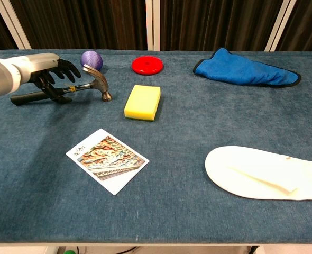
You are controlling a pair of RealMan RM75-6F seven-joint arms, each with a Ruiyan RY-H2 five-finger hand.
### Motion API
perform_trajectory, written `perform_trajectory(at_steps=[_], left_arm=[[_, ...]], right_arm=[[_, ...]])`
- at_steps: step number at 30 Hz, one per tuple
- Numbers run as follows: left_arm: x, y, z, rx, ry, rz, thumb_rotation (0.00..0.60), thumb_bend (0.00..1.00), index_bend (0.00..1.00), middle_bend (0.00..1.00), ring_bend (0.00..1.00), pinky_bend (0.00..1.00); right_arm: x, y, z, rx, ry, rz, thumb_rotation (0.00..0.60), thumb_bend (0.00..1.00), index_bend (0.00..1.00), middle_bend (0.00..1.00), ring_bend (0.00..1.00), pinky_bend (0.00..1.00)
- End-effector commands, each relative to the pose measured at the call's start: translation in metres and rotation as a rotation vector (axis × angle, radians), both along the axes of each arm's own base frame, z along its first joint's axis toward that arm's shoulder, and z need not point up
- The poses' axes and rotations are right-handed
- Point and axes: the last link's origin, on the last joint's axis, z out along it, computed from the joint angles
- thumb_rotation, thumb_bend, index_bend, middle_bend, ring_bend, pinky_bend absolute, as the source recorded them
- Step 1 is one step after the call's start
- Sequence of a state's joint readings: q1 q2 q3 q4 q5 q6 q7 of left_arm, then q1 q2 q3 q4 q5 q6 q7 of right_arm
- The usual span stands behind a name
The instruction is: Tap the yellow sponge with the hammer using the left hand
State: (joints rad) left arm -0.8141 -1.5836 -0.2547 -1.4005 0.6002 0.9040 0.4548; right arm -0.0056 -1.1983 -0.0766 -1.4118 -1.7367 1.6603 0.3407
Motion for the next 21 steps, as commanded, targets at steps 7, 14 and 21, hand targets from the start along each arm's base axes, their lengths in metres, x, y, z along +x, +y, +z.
perform_trajectory(at_steps=[7,14,21], left_arm=[[0.003,0.006,-0.008,-0.011,0.035,0.035,0.600,0.34,0.27,0.25,0.18,0.21],[0.004,0.009,-0.010,-0.002,0.038,0.042,0.600,0.41,0.34,0.32,0.22,0.25],[0.006,0.011,-0.014,-0.007,0.038,0.038,0.600,0.43,0.38,0.36,0.25,0.26]], right_arm=[[-0.004,0.000,0.001,0.001,-0.001,-0.012,0.600,0.21,0.03,0.18,0.00,0.07],[-0.007,0.000,-0.001,0.005,-0.003,-0.020,0.600,0.21,0.03,0.18,0.00,0.07],[-0.007,-0.001,0.000,-0.002,-0.005,-0.022,0.600,0.21,0.03,0.18,0.00,0.07]])
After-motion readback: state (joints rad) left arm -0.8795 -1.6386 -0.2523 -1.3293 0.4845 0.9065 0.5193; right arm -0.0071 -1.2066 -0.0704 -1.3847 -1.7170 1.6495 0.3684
